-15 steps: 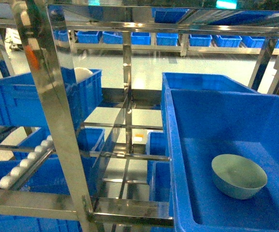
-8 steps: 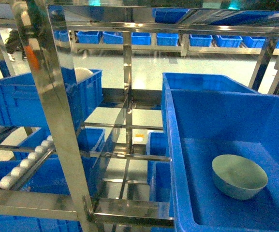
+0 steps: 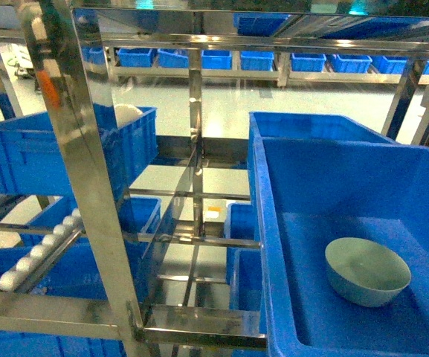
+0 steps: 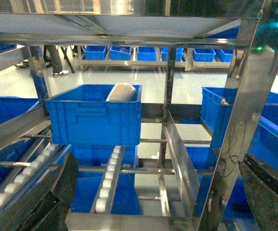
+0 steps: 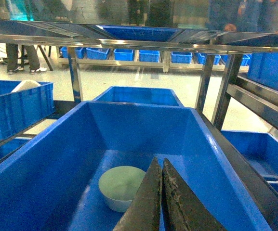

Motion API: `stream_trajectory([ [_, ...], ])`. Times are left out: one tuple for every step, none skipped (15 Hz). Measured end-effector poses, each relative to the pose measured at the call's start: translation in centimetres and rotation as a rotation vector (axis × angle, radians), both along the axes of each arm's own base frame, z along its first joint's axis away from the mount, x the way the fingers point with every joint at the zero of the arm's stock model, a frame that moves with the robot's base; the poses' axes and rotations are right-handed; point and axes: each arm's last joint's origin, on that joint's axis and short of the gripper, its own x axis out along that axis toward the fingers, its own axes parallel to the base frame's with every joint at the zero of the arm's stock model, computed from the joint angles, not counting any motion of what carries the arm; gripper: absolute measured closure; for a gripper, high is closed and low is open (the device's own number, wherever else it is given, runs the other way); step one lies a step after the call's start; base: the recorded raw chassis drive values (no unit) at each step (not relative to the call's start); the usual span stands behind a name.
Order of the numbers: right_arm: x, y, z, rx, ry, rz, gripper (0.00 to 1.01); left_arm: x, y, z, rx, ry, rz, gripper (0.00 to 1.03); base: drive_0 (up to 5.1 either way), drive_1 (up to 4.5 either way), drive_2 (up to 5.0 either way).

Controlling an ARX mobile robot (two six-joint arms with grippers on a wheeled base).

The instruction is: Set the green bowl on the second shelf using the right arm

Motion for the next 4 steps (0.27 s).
stream_trajectory([
  [0.00,0.00,0.00,-0.001,0.000,0.000,0.99,0.00,0.00,0.00,0.000,0.000,0.000,0.05,0.0,0.00,0.0],
  [0.00,0.00,0.00,-0.001,0.000,0.000,0.87,0.00,0.00,0.00,0.000,0.000,0.000,0.05,0.0,0.00,0.0],
  [0.00,0.00,0.00,-0.001,0.000,0.000,0.72,0.00,0.00,0.00,0.000,0.000,0.000,0.05,0.0,0.00,0.0],
  [0.00,0.00,0.00,-0.001,0.000,0.000,0.57,0.00,0.00,0.00,0.000,0.000,0.000,0.05,0.0,0.00,0.0],
])
